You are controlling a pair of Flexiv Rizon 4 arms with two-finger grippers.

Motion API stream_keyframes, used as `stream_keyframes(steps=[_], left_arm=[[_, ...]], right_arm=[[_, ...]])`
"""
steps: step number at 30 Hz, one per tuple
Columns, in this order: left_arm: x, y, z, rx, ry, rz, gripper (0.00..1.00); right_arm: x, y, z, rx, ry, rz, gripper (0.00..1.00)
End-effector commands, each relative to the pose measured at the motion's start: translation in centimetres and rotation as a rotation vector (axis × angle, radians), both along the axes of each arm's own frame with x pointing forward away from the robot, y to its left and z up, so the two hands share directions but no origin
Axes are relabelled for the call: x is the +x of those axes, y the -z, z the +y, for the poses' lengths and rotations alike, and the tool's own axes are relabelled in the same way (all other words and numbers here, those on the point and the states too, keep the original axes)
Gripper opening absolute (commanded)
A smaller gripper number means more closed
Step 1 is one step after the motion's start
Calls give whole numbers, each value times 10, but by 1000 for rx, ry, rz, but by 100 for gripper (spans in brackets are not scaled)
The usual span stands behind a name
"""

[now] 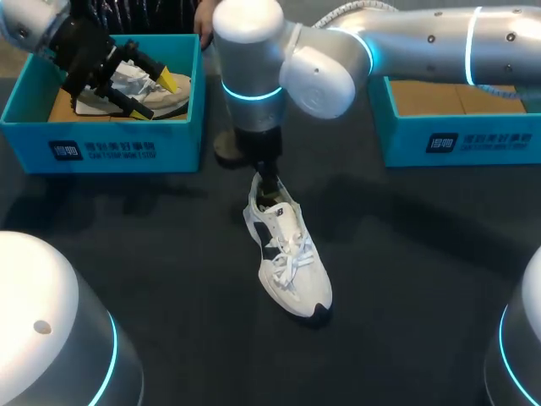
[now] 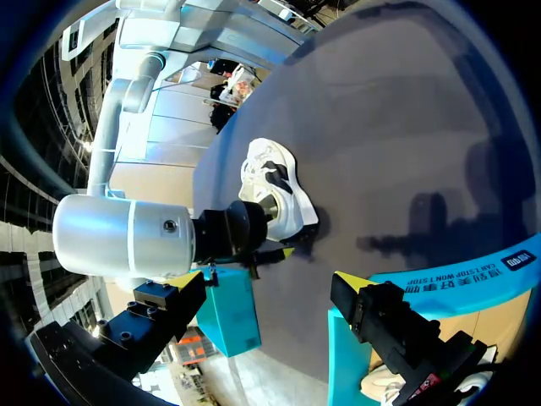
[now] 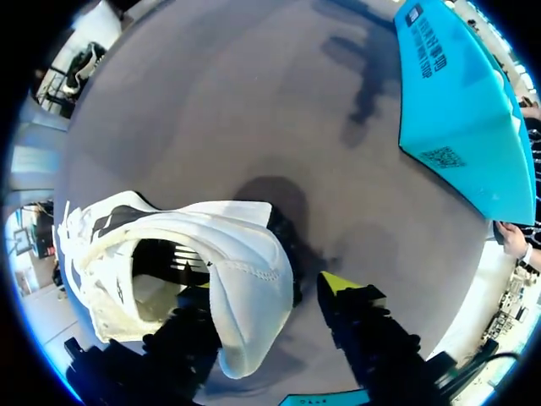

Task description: Take the shoe out of the shoebox, open the shoe tongue, remove and reinsert the insole, then place the shoe into the shoebox

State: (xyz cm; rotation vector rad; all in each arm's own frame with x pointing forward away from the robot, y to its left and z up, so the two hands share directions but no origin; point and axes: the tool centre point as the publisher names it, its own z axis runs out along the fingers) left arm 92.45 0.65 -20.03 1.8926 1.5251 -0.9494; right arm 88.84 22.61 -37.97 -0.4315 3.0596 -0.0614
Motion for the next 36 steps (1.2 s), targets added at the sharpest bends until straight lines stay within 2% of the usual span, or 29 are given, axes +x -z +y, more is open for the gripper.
stream_keyframes(steps=[1, 3, 5, 7, 13, 19, 27, 36], left_arm=[[-1, 0, 0, 2, -1, -2, 100], [-1, 0, 0, 2, -1, -2, 100], [-1, 0, 0, 2, -1, -2, 100], [-1, 0, 0, 2, -1, -2, 100], [-1, 0, 0, 2, -1, -2, 100], [-1, 0, 0, 2, -1, -2, 100], [-1, 0, 0, 2, -1, -2, 100], [-1, 0, 0, 2, -1, -2, 100]], right_arm=[[1, 7, 2, 1, 6, 9, 47], [0, 9, 3, 1, 16, 12, 43], [-1, 10, 3, -2, 38, 20, 31], [-2, 10, 3, -6, 48, 26, 0], [-7, -10, -2, -6, 124, 45, 0], [-17, -67, -15, 28, 236, -14, 0], [-24, -140, -32, 33, 292, -73, 0], [-19, -200, -37, 59, 290, -101, 0]])
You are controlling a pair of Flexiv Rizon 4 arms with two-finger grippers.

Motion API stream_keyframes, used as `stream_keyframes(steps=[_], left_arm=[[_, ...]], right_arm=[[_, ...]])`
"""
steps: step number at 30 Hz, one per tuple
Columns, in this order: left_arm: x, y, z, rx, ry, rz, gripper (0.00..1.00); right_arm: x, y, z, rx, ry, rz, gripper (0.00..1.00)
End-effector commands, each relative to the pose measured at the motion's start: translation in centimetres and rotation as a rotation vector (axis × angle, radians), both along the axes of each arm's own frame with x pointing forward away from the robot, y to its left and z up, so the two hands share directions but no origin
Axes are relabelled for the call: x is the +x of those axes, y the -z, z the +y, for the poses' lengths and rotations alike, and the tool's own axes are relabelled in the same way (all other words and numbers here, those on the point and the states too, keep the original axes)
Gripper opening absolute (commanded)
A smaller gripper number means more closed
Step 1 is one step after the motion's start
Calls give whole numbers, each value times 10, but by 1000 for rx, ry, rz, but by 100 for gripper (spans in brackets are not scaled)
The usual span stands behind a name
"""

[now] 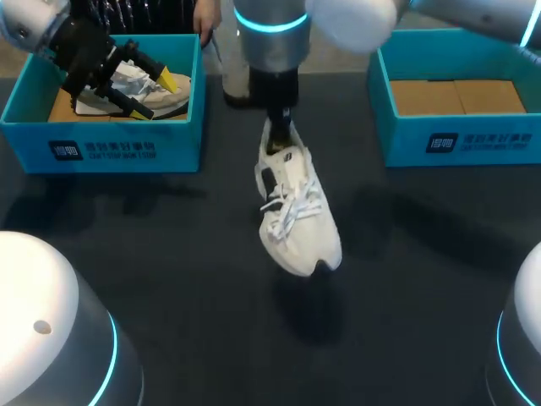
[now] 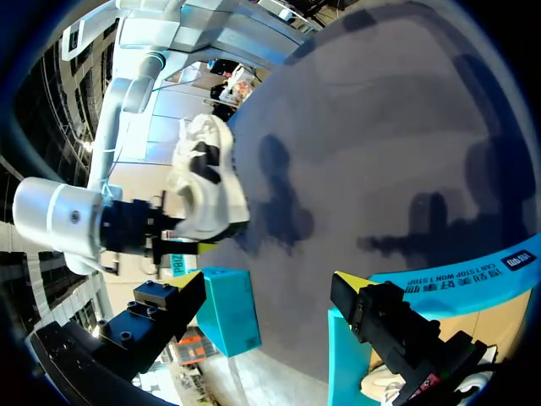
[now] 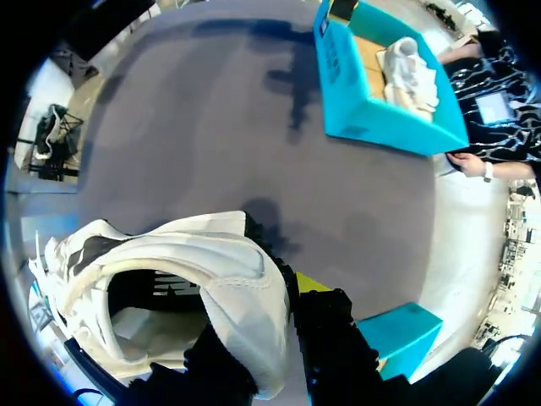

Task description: Take the shoe out of the shoebox, open the shoe tongue, remove and reinsert the insole, then place the shoe into the shoebox

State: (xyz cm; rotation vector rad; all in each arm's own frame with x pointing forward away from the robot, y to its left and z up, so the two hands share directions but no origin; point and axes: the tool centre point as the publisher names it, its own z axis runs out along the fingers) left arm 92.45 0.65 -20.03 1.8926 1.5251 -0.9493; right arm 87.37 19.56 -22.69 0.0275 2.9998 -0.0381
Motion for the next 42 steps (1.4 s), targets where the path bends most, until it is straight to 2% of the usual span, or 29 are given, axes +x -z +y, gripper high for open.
stream_keyframes(steps=[1, 5, 8, 33, 42], left_arm=[[-1, 0, 0, 2, -1, -2, 100], [-1, 0, 0, 2, -1, -2, 100], [-1, 0, 0, 2, -1, -2, 100], [-1, 0, 0, 2, -1, -2, 100], [-1, 0, 0, 2, -1, -2, 100]], right_arm=[[-3, -51, -7, 22, -8, -6, 0], [2, -61, -8, 23, -31, -1, 0], [5, -66, 4, 50, -29, -40, 0], [5, -66, 4, 50, -29, -40, 0], [23, -71, -39, 1, -52, -27, 0]])
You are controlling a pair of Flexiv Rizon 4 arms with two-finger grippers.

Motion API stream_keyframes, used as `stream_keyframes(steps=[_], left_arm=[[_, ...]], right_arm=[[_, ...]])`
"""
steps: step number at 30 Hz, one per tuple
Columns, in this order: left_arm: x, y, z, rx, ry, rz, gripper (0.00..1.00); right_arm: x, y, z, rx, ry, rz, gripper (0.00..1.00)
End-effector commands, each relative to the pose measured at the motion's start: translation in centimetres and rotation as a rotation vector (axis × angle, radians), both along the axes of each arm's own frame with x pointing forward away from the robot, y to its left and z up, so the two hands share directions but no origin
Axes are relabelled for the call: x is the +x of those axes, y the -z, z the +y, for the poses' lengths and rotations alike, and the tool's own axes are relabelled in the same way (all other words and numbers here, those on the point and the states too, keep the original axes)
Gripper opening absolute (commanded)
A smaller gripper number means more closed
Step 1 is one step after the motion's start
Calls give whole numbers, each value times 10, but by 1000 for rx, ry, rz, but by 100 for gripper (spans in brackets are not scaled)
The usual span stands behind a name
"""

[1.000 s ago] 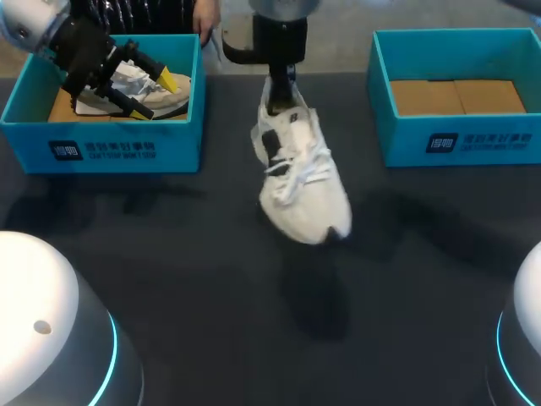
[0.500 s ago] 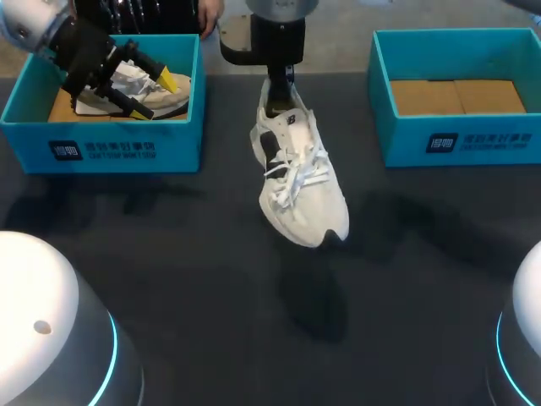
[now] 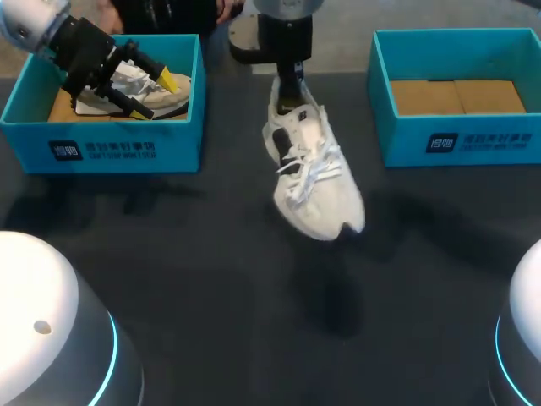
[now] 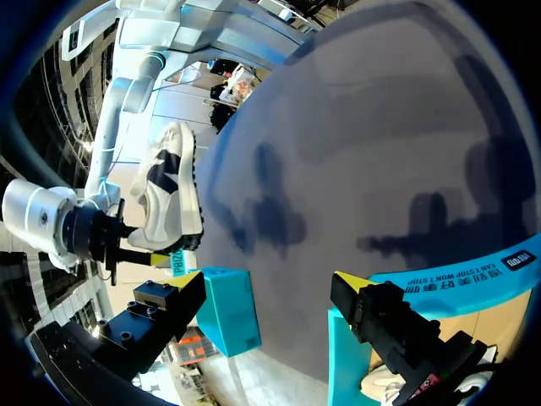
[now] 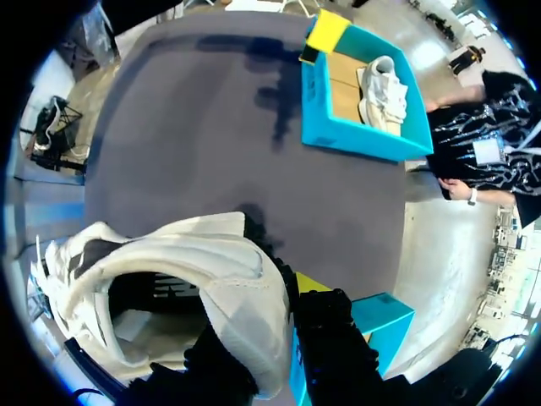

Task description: Take the shoe out of the shoebox, open the shoe tongue, remove and reinsert the insole, then place the shoe into the shoebox

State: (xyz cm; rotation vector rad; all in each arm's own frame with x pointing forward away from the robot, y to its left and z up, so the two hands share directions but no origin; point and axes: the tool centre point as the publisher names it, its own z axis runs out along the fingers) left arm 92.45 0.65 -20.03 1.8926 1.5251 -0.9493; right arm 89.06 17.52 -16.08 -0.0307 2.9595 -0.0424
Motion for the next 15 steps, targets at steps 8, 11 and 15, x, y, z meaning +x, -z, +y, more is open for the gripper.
stream_keyframes(steps=[8, 11, 15], left_arm=[[-1, 0, 0, 2, -1, -2, 100], [-1, 0, 0, 2, -1, -2, 100], [-1, 0, 0, 2, -1, -2, 100]], right_arm=[[27, -5, -82, 12, -23, 17, 0], [38, -5, -111, 9, -31, 12, 0], [49, -2, -146, 21, -45, 2, 0]])
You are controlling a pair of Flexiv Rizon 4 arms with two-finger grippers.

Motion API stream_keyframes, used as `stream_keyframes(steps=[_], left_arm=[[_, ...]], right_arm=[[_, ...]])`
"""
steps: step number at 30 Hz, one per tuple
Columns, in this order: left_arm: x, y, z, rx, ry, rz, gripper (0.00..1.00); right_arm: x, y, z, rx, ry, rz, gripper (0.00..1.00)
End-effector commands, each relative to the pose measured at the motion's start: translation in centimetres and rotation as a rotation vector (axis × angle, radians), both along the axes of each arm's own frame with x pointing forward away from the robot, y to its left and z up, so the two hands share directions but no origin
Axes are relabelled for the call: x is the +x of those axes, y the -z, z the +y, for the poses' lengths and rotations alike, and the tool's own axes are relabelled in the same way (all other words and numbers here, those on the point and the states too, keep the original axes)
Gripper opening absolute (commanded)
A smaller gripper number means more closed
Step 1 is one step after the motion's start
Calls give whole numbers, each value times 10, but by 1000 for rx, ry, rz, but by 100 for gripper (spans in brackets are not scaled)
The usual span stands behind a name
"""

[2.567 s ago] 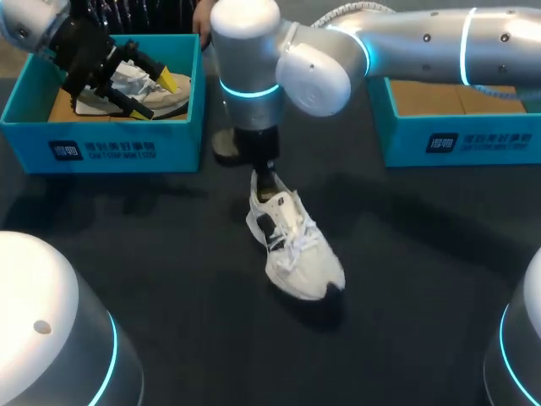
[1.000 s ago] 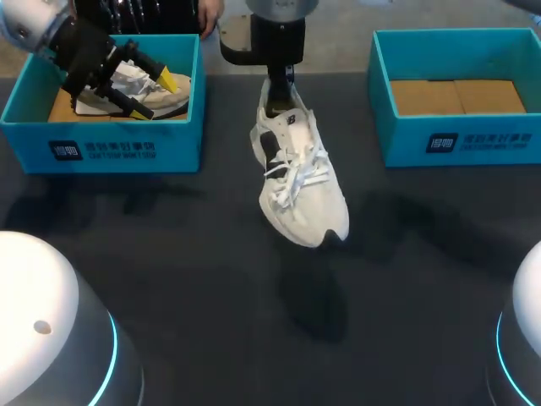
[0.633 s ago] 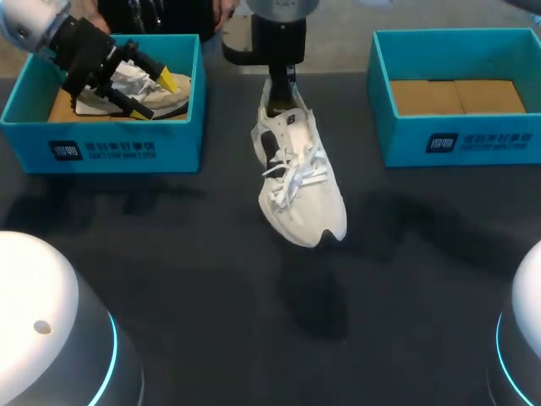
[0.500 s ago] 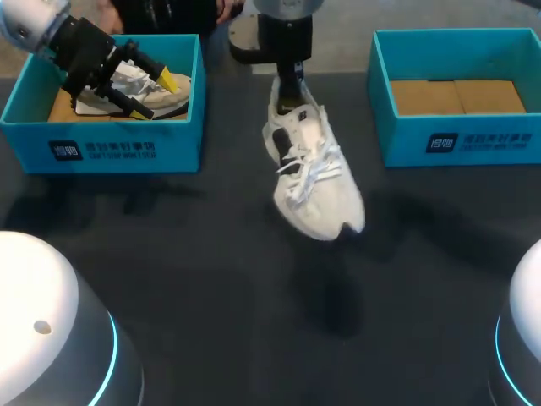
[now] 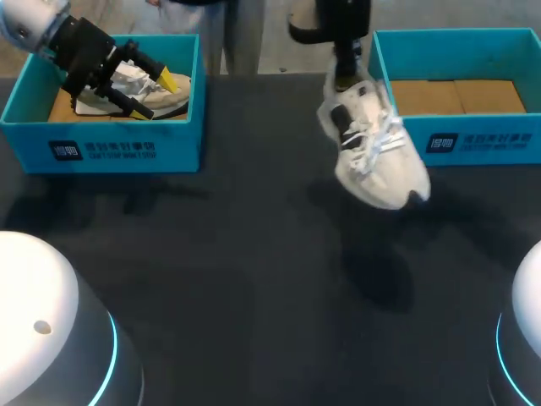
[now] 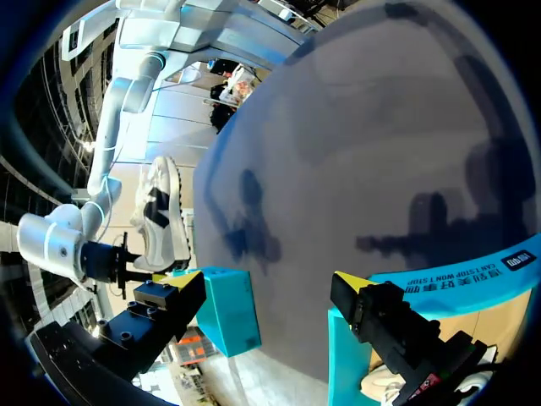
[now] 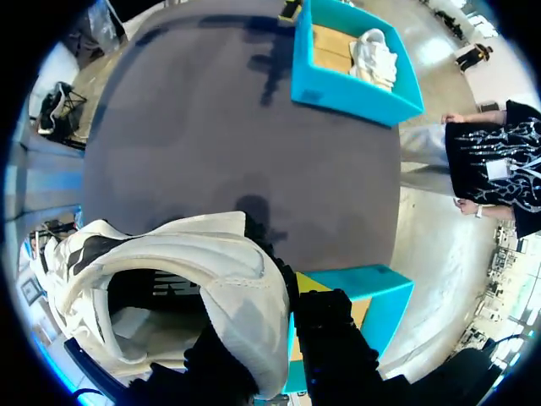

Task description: Take the shoe out of the shoebox, open the shoe tongue, remove and reinsert the insole, then place the shoe into the shoebox

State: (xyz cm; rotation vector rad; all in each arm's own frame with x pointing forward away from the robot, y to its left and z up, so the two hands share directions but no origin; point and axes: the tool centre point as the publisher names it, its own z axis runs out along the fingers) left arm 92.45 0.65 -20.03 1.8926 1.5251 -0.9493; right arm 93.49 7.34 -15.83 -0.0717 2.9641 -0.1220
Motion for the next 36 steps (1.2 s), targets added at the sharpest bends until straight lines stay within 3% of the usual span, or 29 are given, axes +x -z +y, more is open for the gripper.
stream_keyframes(steps=[1, 8, 15, 36], left_arm=[[-1, 0, 0, 2, -1, -2, 100], [-1, 0, 0, 2, -1, -2, 100], [-1, 0, 0, 2, -1, -2, 100], [-1, 0, 0, 2, -1, -2, 100]], right_arm=[[7, 2, -51, 59, -36, 8, 0], [19, 11, -95, 60, -45, 18, 0], [22, 18, -118, 61, -71, 11, 0], [22, 18, -118, 61, -71, 11, 0]])
